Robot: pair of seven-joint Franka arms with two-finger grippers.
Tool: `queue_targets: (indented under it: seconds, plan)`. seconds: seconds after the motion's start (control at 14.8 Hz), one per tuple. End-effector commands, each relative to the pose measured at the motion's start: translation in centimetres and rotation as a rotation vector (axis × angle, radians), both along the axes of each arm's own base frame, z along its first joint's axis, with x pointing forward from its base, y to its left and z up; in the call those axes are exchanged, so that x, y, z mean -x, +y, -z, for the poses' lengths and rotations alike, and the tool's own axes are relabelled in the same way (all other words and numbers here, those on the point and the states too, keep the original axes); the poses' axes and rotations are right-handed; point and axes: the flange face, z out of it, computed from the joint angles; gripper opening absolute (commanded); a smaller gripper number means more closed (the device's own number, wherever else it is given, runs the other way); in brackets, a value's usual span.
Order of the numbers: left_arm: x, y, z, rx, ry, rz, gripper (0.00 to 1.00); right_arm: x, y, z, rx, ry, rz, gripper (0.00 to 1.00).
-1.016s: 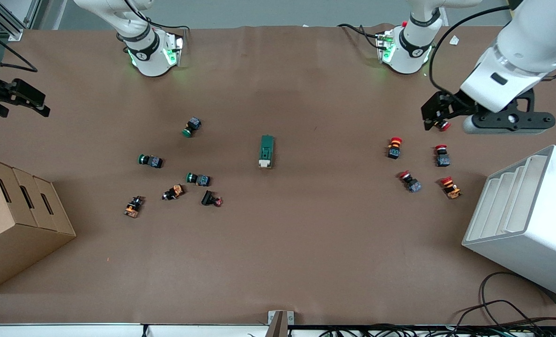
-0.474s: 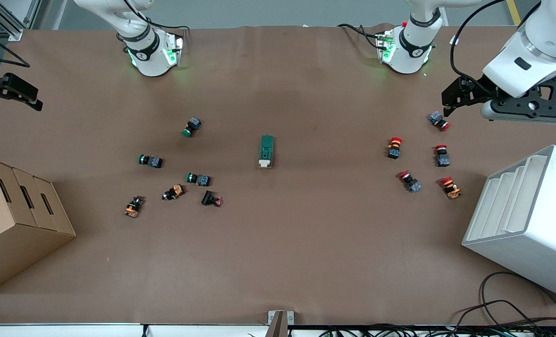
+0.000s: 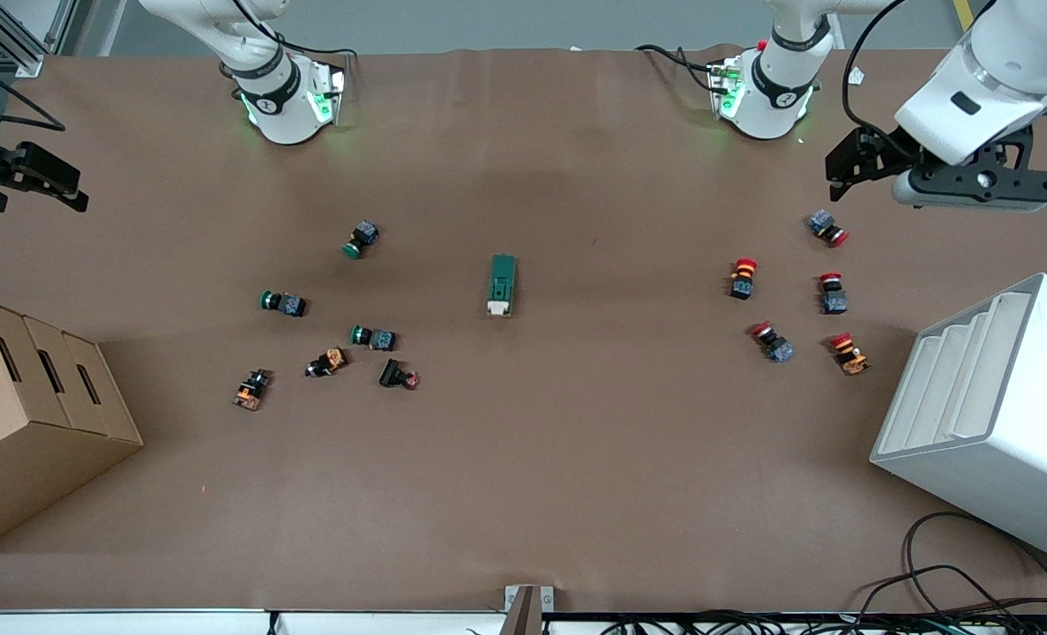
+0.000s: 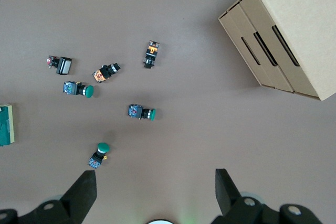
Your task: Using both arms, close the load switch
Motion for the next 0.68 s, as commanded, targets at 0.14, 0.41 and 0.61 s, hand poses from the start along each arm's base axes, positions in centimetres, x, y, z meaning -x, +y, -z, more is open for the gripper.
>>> queue_targets:
  seconds: [0.14, 0.41, 0.61]
  plan:
    - [0.5, 4.5, -0.4, 0.025, -0.004, 0.003, 1.0, 0.4, 2.1, -1.0, 0.011, -0.014, -0.053, 1.0]
    - [-0.1, 5.3, -0.3, 0.028, -0.005, -0.013, 1.0, 0.4, 1.9, -1.0, 0.011, -0.016, -0.048, 1.0]
    - [-1.5, 6.3, -0.3, 0.035, -0.008, -0.037, 1.0, 0.8, 1.4, -1.3, 0.01, -0.019, -0.039, 1.0]
